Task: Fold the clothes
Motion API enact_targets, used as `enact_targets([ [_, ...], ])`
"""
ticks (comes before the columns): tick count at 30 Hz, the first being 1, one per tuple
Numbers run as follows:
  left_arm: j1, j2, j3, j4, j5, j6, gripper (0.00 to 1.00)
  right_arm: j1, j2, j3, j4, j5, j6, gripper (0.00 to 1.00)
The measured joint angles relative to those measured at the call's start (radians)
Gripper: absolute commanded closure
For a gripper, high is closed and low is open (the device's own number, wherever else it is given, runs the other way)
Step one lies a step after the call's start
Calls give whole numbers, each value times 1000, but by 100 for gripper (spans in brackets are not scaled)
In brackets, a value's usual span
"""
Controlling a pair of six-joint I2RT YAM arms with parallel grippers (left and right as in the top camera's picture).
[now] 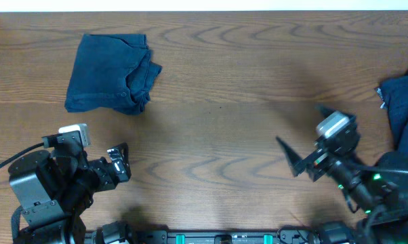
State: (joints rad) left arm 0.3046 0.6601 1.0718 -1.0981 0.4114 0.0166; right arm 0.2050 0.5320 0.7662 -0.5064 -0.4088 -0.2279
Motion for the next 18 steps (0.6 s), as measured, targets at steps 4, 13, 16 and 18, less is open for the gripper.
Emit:
enact_targets([
  [4, 0, 0, 0, 0, 0, 0, 2, 0, -115, -235, 131, -19, -12, 1],
  [13, 0, 0, 0, -1, 0, 0, 2, 0, -456, -509, 272, -45, -19, 1],
  [16, 0, 0, 0, 0, 0, 0, 2, 0, -513, -563, 280, -47, -19, 1],
  [18, 0, 0, 0, 0, 0, 0, 2, 0, -517, -589, 285, -47, -19, 1],
])
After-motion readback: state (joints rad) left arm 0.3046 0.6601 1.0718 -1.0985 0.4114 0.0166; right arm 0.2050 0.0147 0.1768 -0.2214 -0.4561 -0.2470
